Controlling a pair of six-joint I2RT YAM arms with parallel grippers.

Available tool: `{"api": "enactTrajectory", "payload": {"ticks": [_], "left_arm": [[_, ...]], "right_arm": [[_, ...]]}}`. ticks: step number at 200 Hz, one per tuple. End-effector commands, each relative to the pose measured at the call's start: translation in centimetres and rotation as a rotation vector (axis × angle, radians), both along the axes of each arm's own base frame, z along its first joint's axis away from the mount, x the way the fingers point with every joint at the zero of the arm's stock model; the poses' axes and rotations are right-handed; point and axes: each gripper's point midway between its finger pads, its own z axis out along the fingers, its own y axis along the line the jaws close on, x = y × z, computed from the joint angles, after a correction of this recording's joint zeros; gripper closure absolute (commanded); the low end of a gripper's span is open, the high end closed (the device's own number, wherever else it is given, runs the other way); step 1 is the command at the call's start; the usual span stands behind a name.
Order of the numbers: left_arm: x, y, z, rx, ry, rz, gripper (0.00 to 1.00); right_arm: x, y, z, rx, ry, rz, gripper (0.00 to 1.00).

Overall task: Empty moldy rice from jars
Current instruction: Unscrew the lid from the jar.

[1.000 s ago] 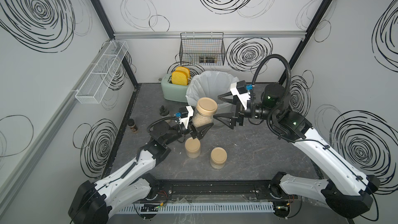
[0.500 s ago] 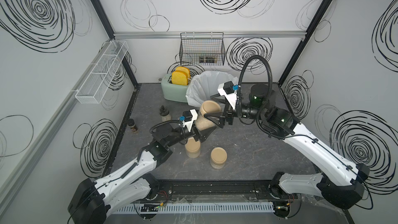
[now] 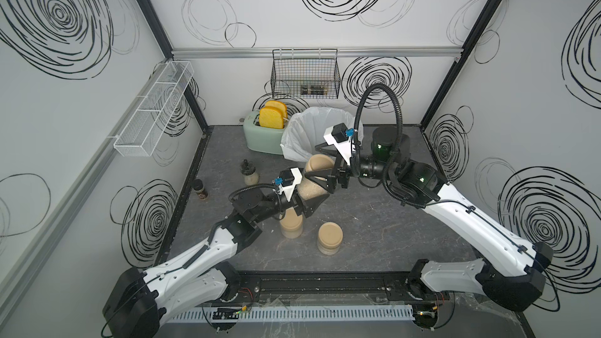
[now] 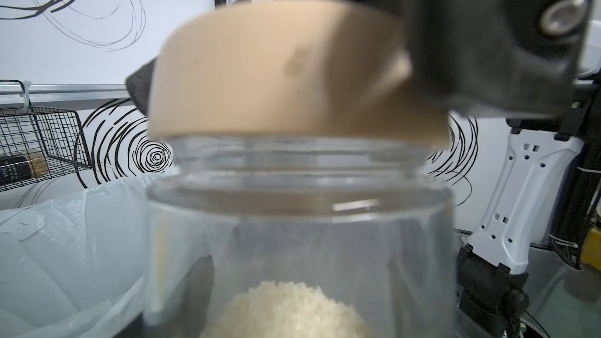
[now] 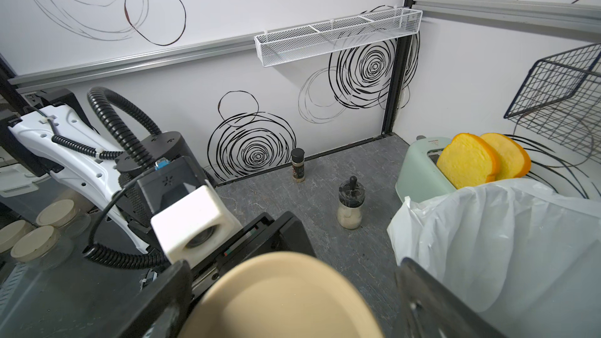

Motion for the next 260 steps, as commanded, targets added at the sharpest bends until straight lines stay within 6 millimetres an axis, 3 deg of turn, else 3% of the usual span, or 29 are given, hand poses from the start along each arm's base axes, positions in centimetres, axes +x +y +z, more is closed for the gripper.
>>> {"api": "enactTrajectory", "payload": {"ticks": [1,57,77,160,204,260], "left_arm": [[-1.3,1.1,5.3,-0.116,-0.159,0.008,0.45],[-1.7,1.3,5.8,-0.145,-0.151,-0.014,0.45],[-2.2,1.3,5.9,-0.149,-0.145,-0.053,0.45],[-7.0,0.8,7.5,-0.174,-0.089,-0.404,0.45],[-8.1,1.0,8.1,-0.192,-0.084,-0.456,0.45],[-8.0,1.4,7.9,-0.212,-0.082,-0.435,0.45]], "right_arm": [[-0.5,0.2,0.3,-0.004,-0.016,0.028,0.04],[-1.1,0.3,0.2,0.007,-0.020,0.068,0.32],[-1.8,0.1,0.3,0.025,-0.024,0.114,0.37],[-6.3,-1.6,3.2,0.155,-0.078,0.487,0.38],[-6.9,-2.2,4.5,0.192,-0.101,0.546,0.40],[-6.1,-3.1,5.8,0.225,-0.123,0.518,0.42]]}}
